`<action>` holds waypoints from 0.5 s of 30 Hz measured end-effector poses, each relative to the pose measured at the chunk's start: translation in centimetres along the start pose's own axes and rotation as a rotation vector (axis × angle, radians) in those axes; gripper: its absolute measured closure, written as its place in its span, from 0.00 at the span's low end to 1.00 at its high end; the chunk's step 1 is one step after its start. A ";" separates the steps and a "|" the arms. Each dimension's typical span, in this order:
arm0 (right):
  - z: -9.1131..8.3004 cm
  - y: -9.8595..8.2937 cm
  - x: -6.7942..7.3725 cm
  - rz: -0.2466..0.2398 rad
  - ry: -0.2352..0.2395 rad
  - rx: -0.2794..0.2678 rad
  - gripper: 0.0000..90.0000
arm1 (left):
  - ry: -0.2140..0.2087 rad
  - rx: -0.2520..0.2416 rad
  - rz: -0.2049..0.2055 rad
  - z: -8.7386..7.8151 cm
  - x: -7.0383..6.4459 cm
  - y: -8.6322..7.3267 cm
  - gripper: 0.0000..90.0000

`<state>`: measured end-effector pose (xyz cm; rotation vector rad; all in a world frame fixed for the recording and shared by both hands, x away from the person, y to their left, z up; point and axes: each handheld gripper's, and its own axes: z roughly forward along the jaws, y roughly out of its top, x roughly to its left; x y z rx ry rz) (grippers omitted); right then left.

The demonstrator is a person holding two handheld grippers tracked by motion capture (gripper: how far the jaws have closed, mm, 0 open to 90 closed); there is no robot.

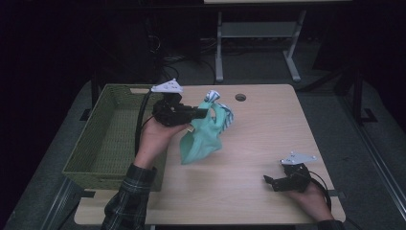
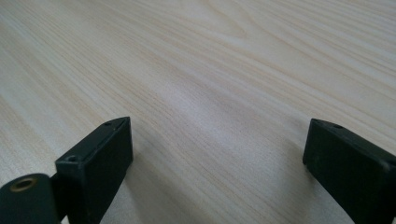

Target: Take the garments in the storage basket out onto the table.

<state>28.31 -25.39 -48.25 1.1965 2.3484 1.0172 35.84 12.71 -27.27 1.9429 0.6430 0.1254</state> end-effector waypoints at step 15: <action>0.0 0.0 0.0 -0.001 0.000 0.002 0.09 | -0.038 0.055 0.019 6.0 -1.6 -2.3 0.95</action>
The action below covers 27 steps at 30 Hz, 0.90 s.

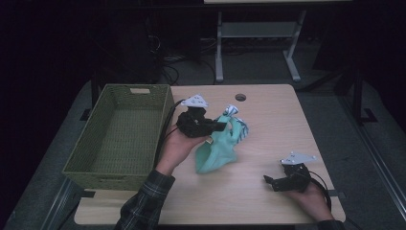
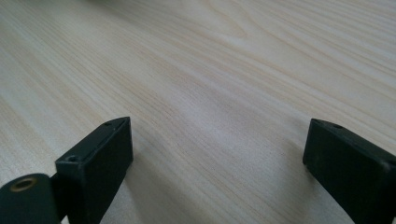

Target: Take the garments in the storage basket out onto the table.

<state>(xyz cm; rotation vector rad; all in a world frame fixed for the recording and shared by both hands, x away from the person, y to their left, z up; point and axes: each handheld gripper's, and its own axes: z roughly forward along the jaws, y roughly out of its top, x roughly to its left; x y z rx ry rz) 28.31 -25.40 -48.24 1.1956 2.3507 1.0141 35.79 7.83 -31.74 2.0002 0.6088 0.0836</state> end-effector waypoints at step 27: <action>0.0 0.0 0.0 -0.003 -0.001 0.001 0.09 | 0.004 0.208 0.016 9.6 0.0 -6.5 0.94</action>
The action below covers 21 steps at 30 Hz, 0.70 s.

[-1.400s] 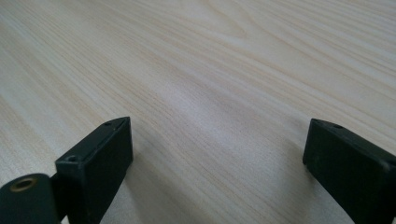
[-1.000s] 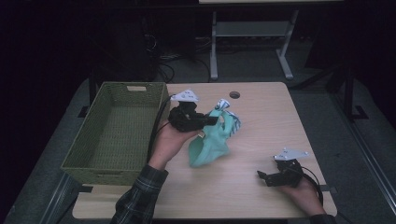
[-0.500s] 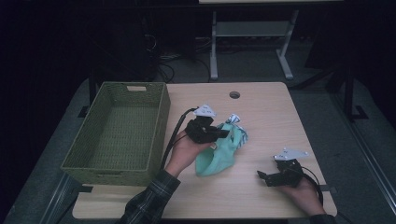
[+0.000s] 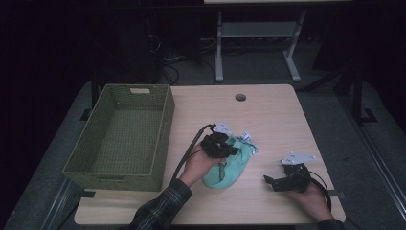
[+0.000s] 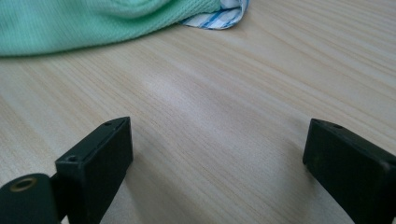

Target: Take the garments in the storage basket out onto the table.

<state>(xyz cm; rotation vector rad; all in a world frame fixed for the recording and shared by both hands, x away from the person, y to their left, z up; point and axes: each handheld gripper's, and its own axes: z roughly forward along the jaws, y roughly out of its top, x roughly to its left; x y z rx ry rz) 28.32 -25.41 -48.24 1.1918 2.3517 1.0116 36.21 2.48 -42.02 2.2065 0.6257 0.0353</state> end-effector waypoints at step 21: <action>0.0 0.0 0.0 0.000 0.000 0.000 0.09 | 0.027 0.114 0.058 2.3 -0.3 -1.5 0.67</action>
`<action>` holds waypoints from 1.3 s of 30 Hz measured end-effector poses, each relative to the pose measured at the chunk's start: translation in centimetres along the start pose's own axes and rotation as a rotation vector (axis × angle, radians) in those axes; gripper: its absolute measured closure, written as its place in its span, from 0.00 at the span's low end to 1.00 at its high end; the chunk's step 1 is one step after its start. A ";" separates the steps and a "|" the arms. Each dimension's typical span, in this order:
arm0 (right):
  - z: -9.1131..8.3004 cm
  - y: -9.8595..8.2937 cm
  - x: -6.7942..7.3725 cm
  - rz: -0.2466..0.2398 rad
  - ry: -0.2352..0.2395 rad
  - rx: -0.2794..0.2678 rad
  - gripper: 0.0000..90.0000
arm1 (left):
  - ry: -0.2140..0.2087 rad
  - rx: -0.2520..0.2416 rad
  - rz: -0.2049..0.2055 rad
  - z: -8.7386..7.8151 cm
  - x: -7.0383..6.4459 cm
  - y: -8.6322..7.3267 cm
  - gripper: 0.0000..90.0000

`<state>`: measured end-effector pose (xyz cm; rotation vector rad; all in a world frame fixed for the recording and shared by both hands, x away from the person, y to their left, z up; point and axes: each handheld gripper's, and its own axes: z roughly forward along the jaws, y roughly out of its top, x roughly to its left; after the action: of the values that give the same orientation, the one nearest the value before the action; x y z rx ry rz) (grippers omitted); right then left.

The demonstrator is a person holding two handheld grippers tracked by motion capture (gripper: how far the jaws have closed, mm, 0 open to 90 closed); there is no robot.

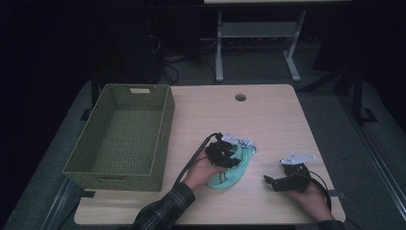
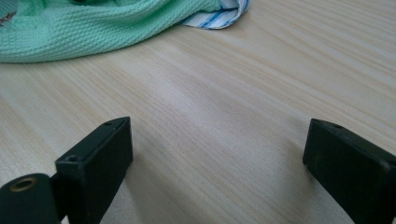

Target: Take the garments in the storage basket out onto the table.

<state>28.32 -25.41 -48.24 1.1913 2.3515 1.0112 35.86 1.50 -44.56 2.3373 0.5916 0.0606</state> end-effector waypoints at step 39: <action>0.0 0.0 0.0 0.000 0.000 0.000 0.09 | 0.137 0.080 -0.118 -4.0 2.8 -5.6 1.00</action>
<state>28.33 -25.41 -48.24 1.1911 2.3517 1.0116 35.30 8.84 -45.63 2.3834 0.8126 0.1465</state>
